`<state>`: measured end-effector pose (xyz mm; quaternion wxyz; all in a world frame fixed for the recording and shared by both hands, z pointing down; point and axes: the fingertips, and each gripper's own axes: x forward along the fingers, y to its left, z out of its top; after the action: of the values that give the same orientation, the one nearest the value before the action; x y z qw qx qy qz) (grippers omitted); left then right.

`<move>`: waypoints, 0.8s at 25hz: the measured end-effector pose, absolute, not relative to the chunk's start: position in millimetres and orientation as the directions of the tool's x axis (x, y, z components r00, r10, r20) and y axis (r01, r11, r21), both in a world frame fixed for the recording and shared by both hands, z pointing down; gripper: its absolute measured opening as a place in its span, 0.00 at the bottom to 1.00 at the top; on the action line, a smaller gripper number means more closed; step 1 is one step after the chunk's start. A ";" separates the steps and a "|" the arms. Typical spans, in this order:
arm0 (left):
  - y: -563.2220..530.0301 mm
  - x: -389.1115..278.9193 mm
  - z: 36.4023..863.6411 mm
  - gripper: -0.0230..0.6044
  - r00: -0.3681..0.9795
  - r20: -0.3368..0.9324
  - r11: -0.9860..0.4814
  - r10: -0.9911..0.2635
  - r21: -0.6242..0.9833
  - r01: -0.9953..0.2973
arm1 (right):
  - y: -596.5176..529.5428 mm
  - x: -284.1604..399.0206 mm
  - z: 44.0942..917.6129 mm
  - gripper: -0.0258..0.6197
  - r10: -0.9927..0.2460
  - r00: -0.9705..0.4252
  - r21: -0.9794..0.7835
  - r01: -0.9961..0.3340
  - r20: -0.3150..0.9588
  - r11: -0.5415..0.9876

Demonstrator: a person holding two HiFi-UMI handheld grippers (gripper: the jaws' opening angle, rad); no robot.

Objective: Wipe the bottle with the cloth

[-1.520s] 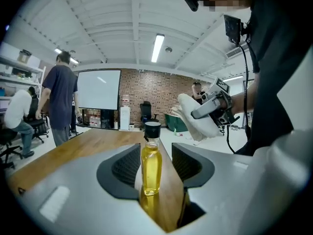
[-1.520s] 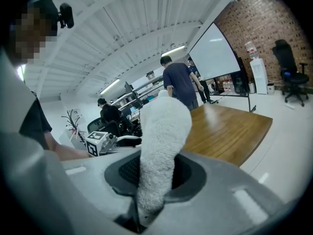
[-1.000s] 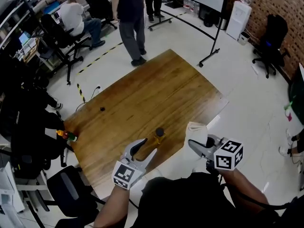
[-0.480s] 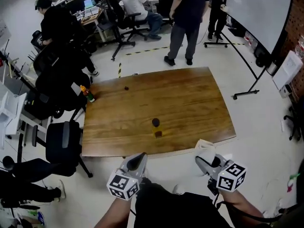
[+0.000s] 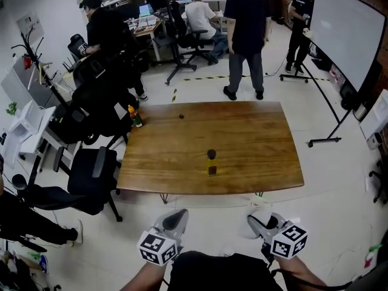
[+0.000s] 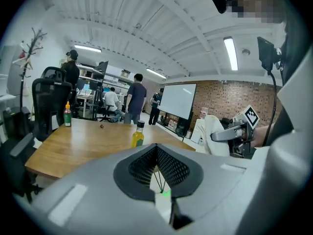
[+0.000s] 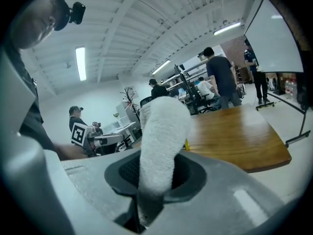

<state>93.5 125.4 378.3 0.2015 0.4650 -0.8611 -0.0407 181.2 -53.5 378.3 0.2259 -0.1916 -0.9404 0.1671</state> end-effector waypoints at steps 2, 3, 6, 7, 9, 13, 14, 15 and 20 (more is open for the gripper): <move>128.7 92.2 371.3 0.06 -0.479 0.301 0.555 -0.824 0.267 -0.788 | -51.0 183.7 373.7 0.15 0.412 -0.837 -0.401 0.261 0.359 0.878; 131.0 93.1 367.4 0.06 -0.474 0.295 0.549 -0.830 0.272 -0.791 | -48.2 187.2 372.8 0.15 0.401 -0.842 -0.403 0.247 0.361 0.881; 138.4 95.7 355.4 0.06 -0.470 0.256 0.530 -0.845 0.281 -0.800 | -37.6 201.0 376.6 0.15 0.374 -0.849 -0.405 0.214 0.372 0.889; 139.7 95.1 353.1 0.06 -0.468 0.244 0.524 -0.849 0.284 -0.803 | -34.9 203.6 378.0 0.15 0.365 -0.851 -0.405 0.202 0.377 0.892; 140.8 94.4 352.6 0.06 -0.456 0.235 0.510 -0.858 0.294 -0.808 | -29.9 207.6 383.1 0.15 0.349 -0.851 -0.421 0.172 0.391 0.891; 146.4 98.2 357.6 0.06 -0.443 0.237 0.500 -0.865 0.320 -0.805 | -18.2 220.7 395.9 0.15 0.347 -0.834 -0.449 0.136 0.429 0.883; 147.0 98.8 359.1 0.06 -0.442 0.237 0.499 -0.865 0.325 -0.803 | -17.0 222.7 396.2 0.15 0.344 -0.832 -0.443 0.136 0.434 0.886; 147.2 99.3 360.3 0.06 -0.440 0.237 0.498 -0.866 0.329 -0.802 | -16.6 224.0 396.2 0.15 0.342 -0.832 -0.437 0.135 0.437 0.889; 149.2 106.5 360.4 0.06 -0.432 0.232 0.488 -0.872 0.330 -0.808 | -15.0 227.4 391.9 0.15 0.334 -0.838 -0.421 0.140 0.432 0.896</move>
<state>106.5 149.2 360.4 0.1877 0.4988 -0.8419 -0.0846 227.4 -15.0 391.9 0.2556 -0.1262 -0.9396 0.1895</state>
